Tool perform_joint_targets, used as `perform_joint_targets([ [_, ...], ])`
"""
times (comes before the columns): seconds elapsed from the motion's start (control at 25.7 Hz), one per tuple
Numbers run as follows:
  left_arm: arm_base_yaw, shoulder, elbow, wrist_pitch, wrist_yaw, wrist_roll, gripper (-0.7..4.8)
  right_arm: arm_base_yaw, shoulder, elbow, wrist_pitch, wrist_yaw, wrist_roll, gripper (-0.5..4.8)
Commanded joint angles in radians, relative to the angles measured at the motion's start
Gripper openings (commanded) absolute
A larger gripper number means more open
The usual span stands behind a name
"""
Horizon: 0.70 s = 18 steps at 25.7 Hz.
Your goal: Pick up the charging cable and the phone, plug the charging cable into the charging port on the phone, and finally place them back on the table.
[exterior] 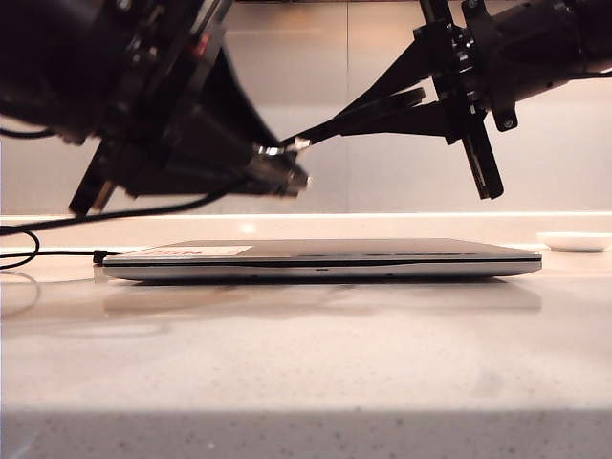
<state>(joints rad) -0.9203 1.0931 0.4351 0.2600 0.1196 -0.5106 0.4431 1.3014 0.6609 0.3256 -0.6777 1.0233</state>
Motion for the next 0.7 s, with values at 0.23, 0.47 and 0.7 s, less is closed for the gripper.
perform_joint_targets([
  [0.23, 0.000, -0.002, -0.003, 0.018, -0.003, -0.004, -0.06, 0.003, -0.002, -0.015, 0.077, 0.007, -0.003, -0.06],
  [0.47, 0.000, -0.002, -0.003, 0.018, -0.003, -0.023, -0.06, 0.030, 0.017, -0.016, 0.105, 0.018, -0.004, -0.06],
  [0.7, 0.000, -0.002, -0.003, 0.018, -0.003, -0.023, -0.06, 0.047, 0.019, -0.016, 0.105, 0.021, -0.016, -0.06],
])
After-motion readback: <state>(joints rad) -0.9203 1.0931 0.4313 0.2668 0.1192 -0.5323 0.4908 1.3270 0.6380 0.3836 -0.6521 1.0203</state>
